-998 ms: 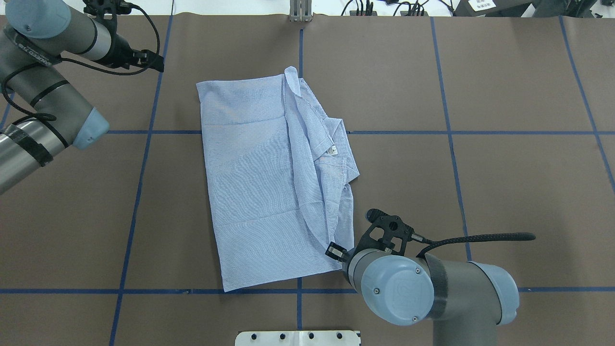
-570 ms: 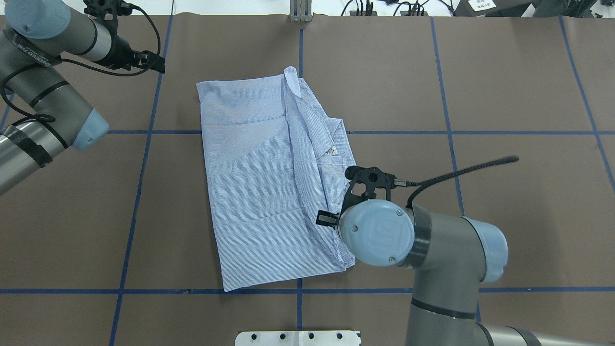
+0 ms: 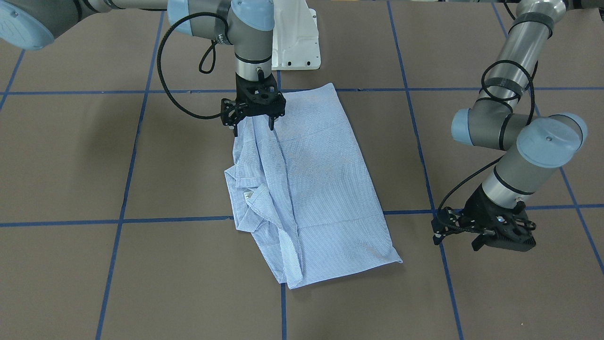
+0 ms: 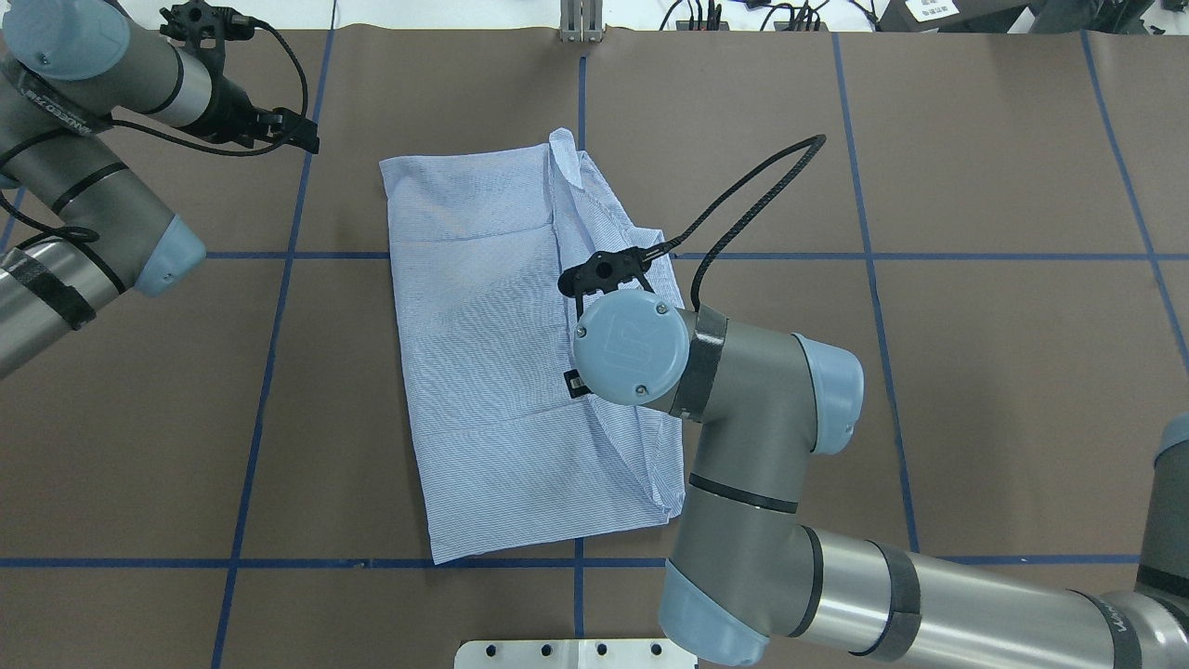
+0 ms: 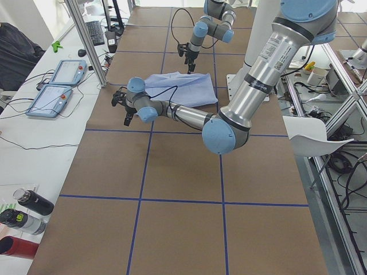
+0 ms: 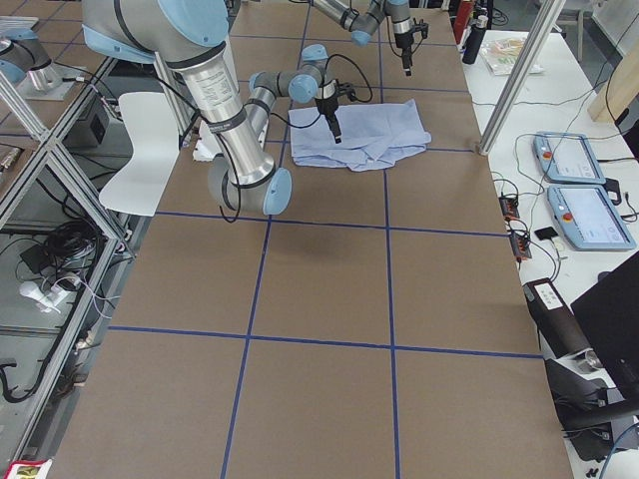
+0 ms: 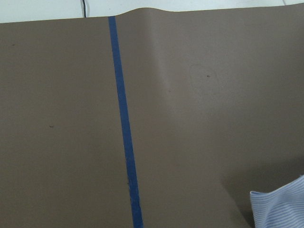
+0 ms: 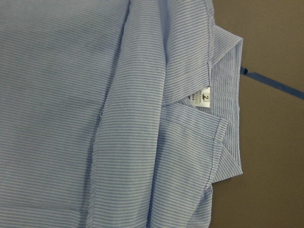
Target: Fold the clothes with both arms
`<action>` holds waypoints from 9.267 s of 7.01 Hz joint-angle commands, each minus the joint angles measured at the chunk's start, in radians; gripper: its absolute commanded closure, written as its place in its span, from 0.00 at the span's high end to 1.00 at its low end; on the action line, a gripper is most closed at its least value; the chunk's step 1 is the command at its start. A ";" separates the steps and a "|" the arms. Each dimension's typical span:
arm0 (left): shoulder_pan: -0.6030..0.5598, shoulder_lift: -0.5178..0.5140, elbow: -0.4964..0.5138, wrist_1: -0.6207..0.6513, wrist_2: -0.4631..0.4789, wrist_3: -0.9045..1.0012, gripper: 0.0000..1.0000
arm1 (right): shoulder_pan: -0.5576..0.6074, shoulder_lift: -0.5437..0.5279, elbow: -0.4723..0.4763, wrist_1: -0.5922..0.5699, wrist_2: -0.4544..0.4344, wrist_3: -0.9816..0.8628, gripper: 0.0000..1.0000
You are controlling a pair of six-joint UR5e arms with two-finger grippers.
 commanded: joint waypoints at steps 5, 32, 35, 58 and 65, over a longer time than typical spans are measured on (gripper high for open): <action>0.000 0.002 -0.001 -0.002 -0.008 0.000 1.00 | -0.035 0.163 -0.204 -0.149 -0.049 -0.178 1.00; 0.040 0.017 -0.123 0.008 -0.033 -0.127 1.00 | 0.236 -0.137 0.121 -0.023 0.243 -0.070 1.00; 0.162 0.223 -0.458 0.013 -0.027 -0.361 1.00 | 0.246 -0.172 0.124 0.104 0.257 0.212 1.00; 0.673 0.361 -0.730 0.154 0.312 -0.834 1.00 | 0.099 -0.262 0.168 0.325 0.185 0.646 1.00; 0.782 0.299 -0.688 0.156 0.375 -0.988 0.59 | 0.099 -0.263 0.172 0.325 0.185 0.652 1.00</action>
